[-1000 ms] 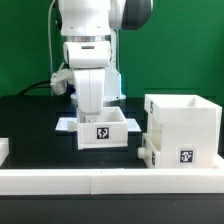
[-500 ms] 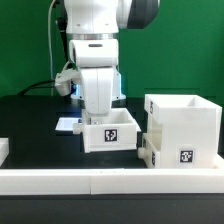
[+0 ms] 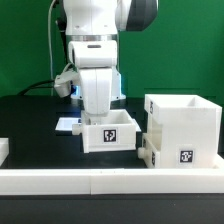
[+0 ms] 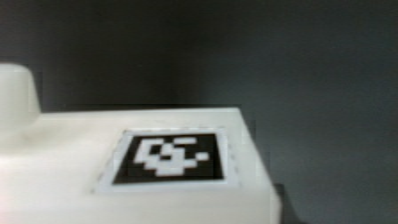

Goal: Assemble drawer

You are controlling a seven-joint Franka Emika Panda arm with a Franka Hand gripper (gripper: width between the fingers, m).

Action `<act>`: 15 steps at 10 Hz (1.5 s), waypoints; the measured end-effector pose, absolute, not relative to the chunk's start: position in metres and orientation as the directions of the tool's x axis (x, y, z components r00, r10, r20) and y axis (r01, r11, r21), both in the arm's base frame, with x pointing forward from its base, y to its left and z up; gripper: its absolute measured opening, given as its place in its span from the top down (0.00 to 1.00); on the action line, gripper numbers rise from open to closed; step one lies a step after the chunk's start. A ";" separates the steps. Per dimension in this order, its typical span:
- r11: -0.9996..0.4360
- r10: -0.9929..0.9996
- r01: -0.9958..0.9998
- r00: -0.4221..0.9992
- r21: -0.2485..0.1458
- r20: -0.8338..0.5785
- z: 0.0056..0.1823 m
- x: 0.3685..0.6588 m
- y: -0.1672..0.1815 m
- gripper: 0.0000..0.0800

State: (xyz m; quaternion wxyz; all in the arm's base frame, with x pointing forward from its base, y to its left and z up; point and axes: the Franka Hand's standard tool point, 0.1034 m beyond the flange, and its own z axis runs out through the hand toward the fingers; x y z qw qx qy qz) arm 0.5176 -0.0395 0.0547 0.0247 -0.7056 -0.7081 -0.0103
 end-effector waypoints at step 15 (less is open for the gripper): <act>-0.048 0.997 0.999 0.048 -0.002 0.058 0.052 0.529 -0.007 0.94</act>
Offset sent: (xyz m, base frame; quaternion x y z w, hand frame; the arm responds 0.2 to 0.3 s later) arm -0.0050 0.0002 0.0022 -0.0324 -0.0035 -0.0142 0.9994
